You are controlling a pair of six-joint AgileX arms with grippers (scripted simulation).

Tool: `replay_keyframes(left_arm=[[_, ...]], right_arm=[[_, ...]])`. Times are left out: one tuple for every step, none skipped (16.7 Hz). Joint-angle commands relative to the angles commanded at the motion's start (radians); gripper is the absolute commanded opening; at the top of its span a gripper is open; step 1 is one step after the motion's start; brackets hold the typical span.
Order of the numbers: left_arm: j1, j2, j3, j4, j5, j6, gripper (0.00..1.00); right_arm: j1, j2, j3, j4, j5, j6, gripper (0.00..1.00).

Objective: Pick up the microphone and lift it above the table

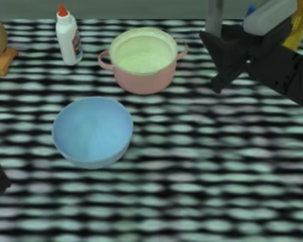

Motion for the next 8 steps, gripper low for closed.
replay_keyframes(left_arm=[[0.000,0.000,0.000,0.000,0.000,0.000,1.00],[0.000,0.000,0.000,0.000,0.000,0.000,1.00],[0.000,0.000,0.000,0.000,0.000,0.000,1.00],[0.000,0.000,0.000,0.000,0.000,0.000,1.00],[0.000,0.000,0.000,0.000,0.000,0.000,1.00],[0.000,0.000,0.000,0.000,0.000,0.000,1.00],[0.000,0.000,0.000,0.000,0.000,0.000,1.00],[0.000,0.000,0.000,0.000,0.000,0.000,1.00]], right_arm=[[-0.001,-0.014,-0.007,0.026,-0.009,-0.011,0.00],[-0.001,-0.023,-0.012,0.041,-0.015,-0.017,0.00],[-0.001,-0.026,-0.013,0.046,-0.017,-0.020,0.00],[-0.001,-0.026,-0.013,0.046,-0.017,-0.020,0.00],[-0.001,-0.026,-0.013,0.046,-0.017,-0.020,0.00],[-0.001,-0.026,-0.013,0.046,-0.017,-0.020,0.00],[0.002,-0.022,-0.008,0.044,-0.016,-0.017,0.00],[0.005,-0.021,-0.008,0.045,-0.013,-0.017,0.00]])
